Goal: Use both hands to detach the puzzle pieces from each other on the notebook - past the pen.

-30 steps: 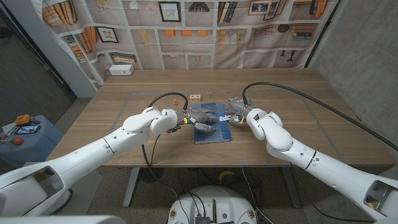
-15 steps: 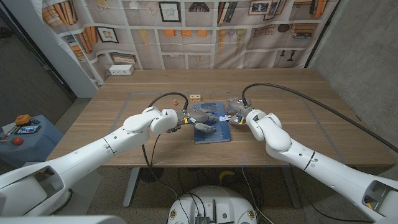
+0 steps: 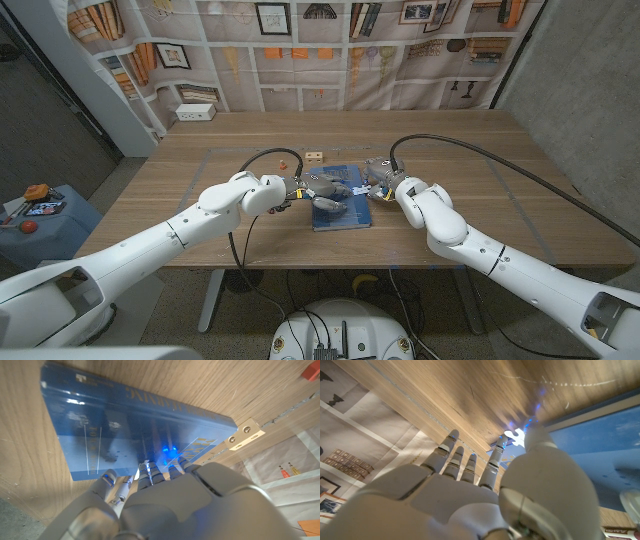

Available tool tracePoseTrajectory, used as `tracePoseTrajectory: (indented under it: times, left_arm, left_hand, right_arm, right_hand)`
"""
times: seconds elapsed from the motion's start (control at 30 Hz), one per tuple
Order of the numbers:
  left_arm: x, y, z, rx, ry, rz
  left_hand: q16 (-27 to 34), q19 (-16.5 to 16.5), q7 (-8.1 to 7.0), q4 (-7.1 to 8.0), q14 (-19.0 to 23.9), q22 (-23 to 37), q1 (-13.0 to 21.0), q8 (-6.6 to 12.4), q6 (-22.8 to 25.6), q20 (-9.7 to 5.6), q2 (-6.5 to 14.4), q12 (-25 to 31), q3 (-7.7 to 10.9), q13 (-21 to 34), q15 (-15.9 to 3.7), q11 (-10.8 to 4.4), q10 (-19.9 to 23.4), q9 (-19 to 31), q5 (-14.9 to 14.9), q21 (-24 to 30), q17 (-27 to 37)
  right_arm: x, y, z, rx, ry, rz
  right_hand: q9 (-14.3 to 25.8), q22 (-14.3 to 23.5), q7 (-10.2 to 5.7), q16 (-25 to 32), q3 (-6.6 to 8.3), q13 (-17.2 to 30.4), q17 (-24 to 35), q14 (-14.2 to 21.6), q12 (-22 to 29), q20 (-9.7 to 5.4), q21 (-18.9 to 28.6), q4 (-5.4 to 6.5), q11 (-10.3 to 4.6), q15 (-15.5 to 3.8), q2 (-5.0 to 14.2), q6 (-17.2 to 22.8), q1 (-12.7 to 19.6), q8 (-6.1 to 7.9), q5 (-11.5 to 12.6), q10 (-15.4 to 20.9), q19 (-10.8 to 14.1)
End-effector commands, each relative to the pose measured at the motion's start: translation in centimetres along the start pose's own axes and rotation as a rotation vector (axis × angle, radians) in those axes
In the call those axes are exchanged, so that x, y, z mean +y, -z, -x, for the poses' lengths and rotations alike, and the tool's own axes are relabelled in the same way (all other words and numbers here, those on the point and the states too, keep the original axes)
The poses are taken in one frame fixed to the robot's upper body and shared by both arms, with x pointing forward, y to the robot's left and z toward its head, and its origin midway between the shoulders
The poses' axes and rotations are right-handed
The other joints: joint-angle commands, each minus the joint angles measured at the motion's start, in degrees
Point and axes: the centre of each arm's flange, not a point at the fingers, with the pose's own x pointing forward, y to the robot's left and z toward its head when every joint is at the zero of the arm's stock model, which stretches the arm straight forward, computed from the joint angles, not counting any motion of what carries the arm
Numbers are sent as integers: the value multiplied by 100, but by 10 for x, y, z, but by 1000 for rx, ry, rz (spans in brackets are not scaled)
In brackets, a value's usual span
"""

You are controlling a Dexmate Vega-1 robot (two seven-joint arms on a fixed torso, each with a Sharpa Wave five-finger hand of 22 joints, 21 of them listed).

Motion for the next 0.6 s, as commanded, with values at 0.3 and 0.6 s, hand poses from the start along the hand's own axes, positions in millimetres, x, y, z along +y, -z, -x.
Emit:
tracePoseTrajectory:
  times: [0.3,0.6]
  left_arm:
    - [0,-1,1,11,1,5]
    - [-1,-2,0,12,3,11]
  left_hand:
    - [2,-698,15,-3,-59,13,63,25,68,-415,476,34,56,26,-582,-15,111,23,-18,3,10]
    - [2,-697,9,-8,-55,13,63,24,65,-413,473,33,65,26,-584,-32,111,23,-20,1,9]
  right_arm:
    - [0,-2,0,3,33,-18]
    - [1,-1,0,-1,47,-25]
  right_hand:
    - [33,32,-22,56,22,11,23,84,37,-42,44,-9,-49,-57,80,342,45,168,7,120,120]
    - [54,33,-24,82,13,7,31,146,61,-66,56,-14,-101,-94,107,629,93,291,-6,234,185]
